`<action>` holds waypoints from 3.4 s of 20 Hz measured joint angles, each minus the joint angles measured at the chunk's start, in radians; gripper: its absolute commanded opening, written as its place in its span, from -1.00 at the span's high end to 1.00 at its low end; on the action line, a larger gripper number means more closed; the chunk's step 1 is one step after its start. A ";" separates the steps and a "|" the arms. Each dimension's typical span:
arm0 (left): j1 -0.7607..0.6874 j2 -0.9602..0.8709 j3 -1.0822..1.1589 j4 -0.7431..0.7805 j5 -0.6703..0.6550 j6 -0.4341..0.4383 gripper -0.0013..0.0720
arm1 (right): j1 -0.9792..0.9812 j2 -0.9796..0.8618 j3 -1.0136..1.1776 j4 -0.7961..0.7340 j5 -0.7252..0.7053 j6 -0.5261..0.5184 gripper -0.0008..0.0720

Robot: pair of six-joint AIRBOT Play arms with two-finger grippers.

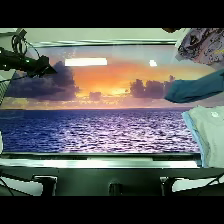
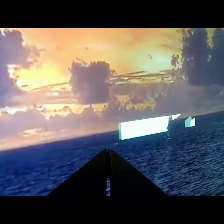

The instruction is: Fold the clothes and pants, and hang the long-sleeved shirts on hangers.

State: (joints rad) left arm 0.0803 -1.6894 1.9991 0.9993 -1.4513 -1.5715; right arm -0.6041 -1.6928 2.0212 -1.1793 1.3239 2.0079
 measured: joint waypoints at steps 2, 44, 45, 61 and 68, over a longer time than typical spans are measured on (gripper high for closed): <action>0.000 0.000 0.000 0.000 0.000 0.000 0.92 | -0.037 0.026 0.001 -0.010 0.011 0.045 0.90; 0.000 0.001 0.000 0.000 -0.035 0.000 0.92 | -0.097 0.399 -0.827 -0.832 0.278 0.177 0.89; 0.000 0.001 0.000 0.000 -0.035 0.000 0.92 | -0.097 0.399 -0.842 -0.840 0.274 0.177 0.89; -0.013 0.001 0.000 0.000 -0.038 0.000 0.92 | -0.097 0.400 -0.876 -0.978 0.178 0.121 -0.30; 0.002 0.052 0.002 0.090 -0.046 0.000 0.92 | -0.050 0.400 -0.652 -0.547 -0.024 -0.026 0.89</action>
State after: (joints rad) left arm 0.0826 -1.6375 2.0006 1.0897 -1.4975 -1.5719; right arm -0.6537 -1.2930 1.3689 -1.7267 1.2999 1.9816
